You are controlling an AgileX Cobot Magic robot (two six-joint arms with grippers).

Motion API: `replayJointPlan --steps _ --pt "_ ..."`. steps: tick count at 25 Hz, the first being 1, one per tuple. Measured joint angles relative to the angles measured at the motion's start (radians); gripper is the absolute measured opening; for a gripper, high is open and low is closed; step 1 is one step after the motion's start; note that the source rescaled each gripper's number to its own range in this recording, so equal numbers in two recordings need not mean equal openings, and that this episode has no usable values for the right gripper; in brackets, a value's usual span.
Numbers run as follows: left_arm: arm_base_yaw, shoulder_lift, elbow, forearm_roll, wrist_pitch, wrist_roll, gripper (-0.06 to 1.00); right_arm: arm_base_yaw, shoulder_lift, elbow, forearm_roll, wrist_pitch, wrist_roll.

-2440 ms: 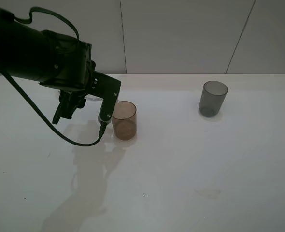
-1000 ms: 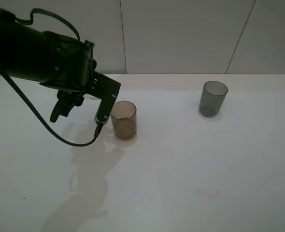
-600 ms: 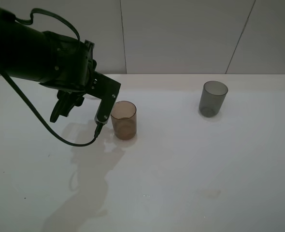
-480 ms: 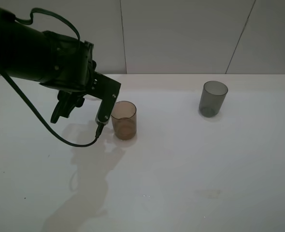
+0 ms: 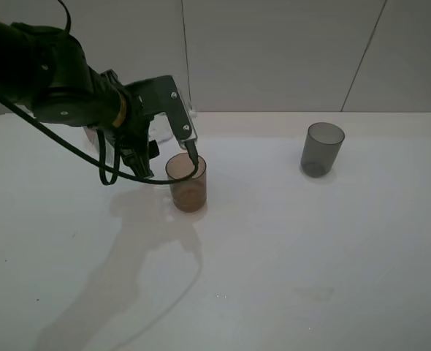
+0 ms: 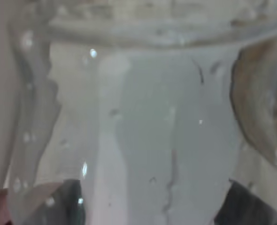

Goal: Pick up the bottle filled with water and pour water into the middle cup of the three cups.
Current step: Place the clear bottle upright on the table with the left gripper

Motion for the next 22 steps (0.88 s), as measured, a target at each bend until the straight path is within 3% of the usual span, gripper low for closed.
replayJointPlan --steps 4,14,22 --pt "0.07 -0.012 0.076 -0.047 -0.236 -0.063 0.01 0.0 0.0 0.0 0.0 0.0 0.0" --pt "0.314 0.027 0.218 -0.201 -0.806 -0.072 0.01 0.0 0.0 0.0 0.0 0.0 0.0" --pt "0.381 0.237 0.237 -0.284 -1.161 -0.066 0.01 0.0 0.0 0.0 0.0 0.0 0.0"
